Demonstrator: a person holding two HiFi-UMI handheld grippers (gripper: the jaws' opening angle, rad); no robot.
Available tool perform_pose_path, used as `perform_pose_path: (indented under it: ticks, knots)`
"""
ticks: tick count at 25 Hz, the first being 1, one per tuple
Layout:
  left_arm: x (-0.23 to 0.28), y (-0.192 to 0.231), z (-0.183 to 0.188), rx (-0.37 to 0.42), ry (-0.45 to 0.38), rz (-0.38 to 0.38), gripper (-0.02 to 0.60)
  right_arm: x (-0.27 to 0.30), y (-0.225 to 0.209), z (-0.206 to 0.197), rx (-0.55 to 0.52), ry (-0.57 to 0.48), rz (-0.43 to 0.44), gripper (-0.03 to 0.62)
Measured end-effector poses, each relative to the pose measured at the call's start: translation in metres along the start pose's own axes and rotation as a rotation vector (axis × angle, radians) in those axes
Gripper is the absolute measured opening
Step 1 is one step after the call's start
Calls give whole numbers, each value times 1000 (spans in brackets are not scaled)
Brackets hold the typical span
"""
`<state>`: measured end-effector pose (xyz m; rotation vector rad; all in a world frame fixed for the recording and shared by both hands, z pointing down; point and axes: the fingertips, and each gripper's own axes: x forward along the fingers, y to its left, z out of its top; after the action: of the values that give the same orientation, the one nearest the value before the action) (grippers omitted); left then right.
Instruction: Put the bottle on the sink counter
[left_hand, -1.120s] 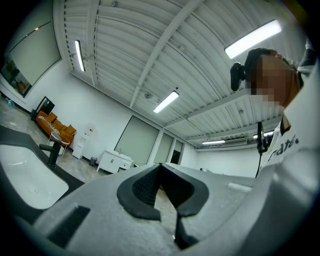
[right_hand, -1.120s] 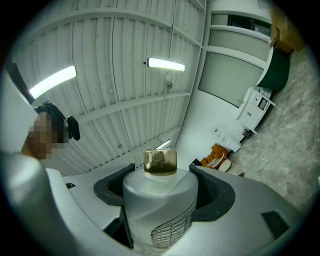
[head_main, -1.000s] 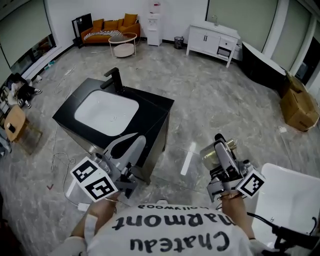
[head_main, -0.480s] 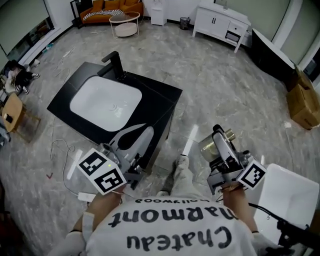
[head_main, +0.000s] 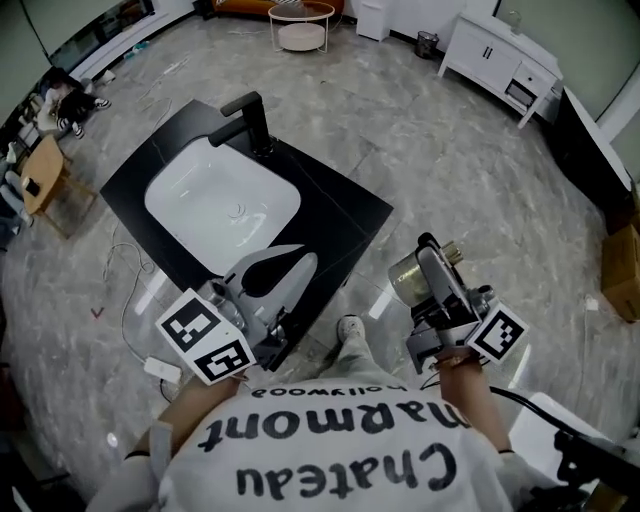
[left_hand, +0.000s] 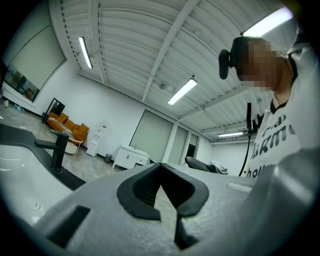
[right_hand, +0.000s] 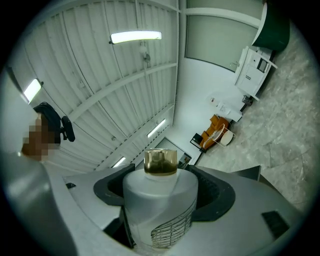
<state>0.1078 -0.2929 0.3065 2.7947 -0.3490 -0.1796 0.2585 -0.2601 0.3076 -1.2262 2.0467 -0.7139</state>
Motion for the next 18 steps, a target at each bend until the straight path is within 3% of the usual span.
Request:
perform_pose_path:
  ticks: [6, 10, 14, 18]
  knots:
    - [45, 58, -4, 42, -26, 193, 15, 66, -81, 21, 59, 141, 38, 347]
    - [64, 101, -11, -12, -32, 325, 15, 107, -135, 21, 109, 242, 64, 347]
    - [72, 130, -37, -21, 32, 437, 15, 139, -171, 4, 117, 365, 77, 347]
    - [72, 153, -68, -87, 70, 539, 14, 163, -194, -15, 97, 478, 92, 347]
